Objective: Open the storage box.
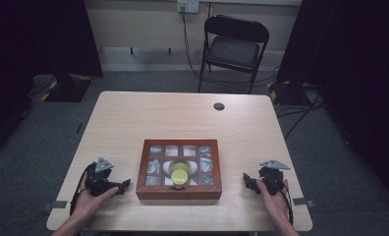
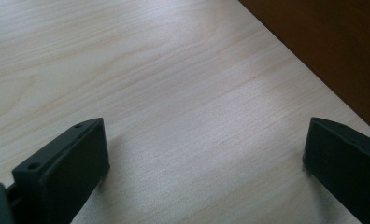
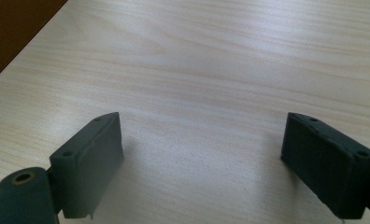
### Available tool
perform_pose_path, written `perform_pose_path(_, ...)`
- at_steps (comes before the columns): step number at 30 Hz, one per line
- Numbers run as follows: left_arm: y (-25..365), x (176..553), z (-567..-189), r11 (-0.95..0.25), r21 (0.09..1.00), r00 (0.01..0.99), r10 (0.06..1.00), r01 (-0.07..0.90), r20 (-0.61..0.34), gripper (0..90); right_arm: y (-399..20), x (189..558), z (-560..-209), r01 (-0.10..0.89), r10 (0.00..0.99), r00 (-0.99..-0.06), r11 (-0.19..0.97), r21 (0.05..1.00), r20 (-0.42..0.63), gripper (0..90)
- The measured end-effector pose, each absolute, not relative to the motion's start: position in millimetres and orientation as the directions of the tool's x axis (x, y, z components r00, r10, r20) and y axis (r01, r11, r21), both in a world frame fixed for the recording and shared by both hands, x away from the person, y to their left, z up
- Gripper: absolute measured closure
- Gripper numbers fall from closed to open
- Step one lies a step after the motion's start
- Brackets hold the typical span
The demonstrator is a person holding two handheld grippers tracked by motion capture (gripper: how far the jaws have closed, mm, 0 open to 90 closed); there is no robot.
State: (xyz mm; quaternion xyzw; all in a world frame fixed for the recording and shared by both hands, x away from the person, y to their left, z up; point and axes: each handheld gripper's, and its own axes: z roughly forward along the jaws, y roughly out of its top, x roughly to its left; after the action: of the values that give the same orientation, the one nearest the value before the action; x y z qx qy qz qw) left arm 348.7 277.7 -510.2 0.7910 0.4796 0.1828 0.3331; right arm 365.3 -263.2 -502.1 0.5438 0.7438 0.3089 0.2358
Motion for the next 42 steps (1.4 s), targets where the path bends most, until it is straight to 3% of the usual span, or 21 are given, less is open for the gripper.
perform_pose_path(5,277.9,350.9,-508.8,-0.329,0.693,0.482,0.875,0.642,-0.031,0.0,-263.6,365.9,-502.2,0.663,0.953,-0.302,0.221,0.715,-0.015,11.4)
perform_pose_path(12,281.8,351.6,-501.0,-0.329,0.675,0.493,0.868,0.661,-0.060,16.3,-267.6,366.7,-502.1,0.652,0.936,-0.353,0.254,0.714,-0.011,11.0)
perform_pose_path(28,275.1,346.6,-485.1,-0.341,0.669,0.562,0.815,0.660,-0.138,25.4,-268.2,367.0,-502.1,0.638,0.918,-0.396,0.285,0.715,-0.012,11.5)
perform_pose_path(42,269.6,336.4,-464.5,-0.302,0.730,0.637,0.735,0.614,-0.232,29.9,-268.0,367.1,-502.1,0.639,0.918,-0.397,0.285,0.714,-0.012,11.3)
